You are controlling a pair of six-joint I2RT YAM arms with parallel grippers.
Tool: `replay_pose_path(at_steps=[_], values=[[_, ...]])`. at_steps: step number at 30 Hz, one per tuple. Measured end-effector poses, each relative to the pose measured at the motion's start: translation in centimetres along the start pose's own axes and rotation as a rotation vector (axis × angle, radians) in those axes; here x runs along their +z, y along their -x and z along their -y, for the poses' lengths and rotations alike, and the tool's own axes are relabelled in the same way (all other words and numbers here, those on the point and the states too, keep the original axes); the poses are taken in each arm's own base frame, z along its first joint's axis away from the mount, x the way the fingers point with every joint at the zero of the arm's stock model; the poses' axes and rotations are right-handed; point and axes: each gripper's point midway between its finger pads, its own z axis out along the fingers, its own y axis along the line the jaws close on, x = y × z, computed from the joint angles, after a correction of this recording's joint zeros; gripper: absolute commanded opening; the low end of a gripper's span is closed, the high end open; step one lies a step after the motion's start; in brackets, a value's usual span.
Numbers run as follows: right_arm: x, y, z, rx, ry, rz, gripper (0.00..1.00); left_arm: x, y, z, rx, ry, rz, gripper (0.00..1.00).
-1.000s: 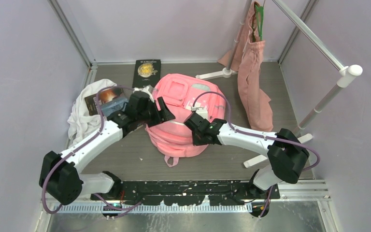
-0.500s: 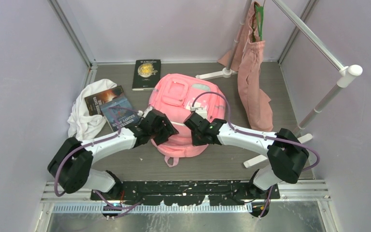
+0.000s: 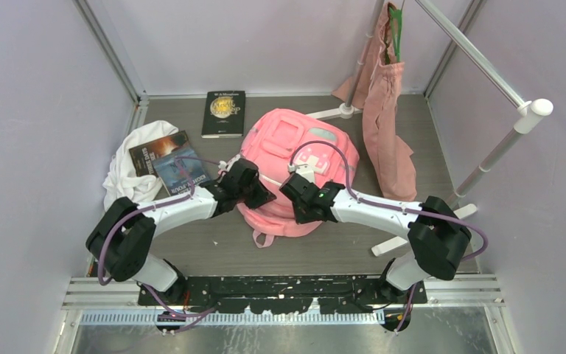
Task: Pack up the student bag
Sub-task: Zip the student bag at the center of the board.
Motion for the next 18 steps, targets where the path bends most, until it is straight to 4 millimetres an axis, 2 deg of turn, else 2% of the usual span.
replay_pose_path(at_steps=[7,12,18], values=[[-0.2,0.5,1.2,-0.001,-0.030,0.018,0.01,-1.6,0.8,0.4,0.018,-0.039,0.010,0.00],[-0.9,1.9,2.9,0.047,-0.030,0.056,0.01,-3.3,1.2,-0.1,0.028,-0.090,-0.012,0.00],[-0.6,2.6,2.8,0.038,0.020,0.051,0.01,-4.1,1.8,-0.1,0.051,-0.150,-0.061,0.00]])
